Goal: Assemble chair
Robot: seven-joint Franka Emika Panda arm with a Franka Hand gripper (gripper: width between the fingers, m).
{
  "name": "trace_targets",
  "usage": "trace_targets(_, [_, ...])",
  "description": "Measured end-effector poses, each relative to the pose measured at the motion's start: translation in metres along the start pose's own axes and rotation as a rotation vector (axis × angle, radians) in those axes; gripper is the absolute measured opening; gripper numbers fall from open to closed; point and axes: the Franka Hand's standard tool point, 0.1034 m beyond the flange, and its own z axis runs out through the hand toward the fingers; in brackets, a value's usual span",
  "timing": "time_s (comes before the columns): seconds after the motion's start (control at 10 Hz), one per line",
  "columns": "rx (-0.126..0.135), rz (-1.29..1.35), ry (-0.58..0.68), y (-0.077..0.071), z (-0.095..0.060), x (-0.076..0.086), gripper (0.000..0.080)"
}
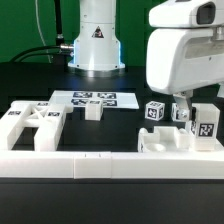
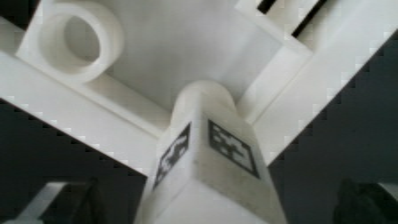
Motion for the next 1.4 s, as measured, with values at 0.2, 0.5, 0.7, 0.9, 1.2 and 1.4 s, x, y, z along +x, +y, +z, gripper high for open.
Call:
trace_targets(0.2, [0.005,-0.166,-0.023,0.0020,0.0016,0.0011,0.0649])
trace_targets(0.5, [-0.001,-0.328,-0.043,0.0042,0.0023,-0.0002,0.0649])
trace_targets(0.7, [-0.012,-0.406,-0.054,0.0058,0.0023,-0.0010,0.0649])
trace_targets(0.9, [-0.037,-0.510,-0.056,0.0070,0.0012,0.0023,0.0649])
trace_targets(1.2, [-0.050,-0.658,-0.075,0.0076,0.0008,0.0029,0.0649])
trace_targets(1.4, [-0.057,-0.749,-0.089,0.0087,0.0007,0.0023,0.0649])
